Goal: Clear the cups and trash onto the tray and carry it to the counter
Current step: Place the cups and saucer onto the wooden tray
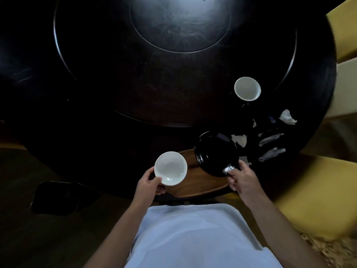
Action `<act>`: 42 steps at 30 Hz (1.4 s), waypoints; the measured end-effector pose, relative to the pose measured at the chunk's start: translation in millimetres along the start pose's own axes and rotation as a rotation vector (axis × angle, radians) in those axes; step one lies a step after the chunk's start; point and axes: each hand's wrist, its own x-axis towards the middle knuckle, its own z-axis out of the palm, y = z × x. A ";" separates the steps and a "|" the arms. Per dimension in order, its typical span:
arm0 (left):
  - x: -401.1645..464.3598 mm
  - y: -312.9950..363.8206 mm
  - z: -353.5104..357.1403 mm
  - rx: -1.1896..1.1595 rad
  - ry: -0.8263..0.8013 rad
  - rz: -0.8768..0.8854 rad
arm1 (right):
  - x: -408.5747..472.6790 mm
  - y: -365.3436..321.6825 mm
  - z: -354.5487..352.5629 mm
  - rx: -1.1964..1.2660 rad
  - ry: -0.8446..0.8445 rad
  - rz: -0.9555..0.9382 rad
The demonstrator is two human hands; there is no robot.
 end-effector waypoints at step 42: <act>-2.4 -10.8 -1.9 0.031 -0.149 0.069 | 21.4 47.9 8.4 -0.426 0.273 -0.031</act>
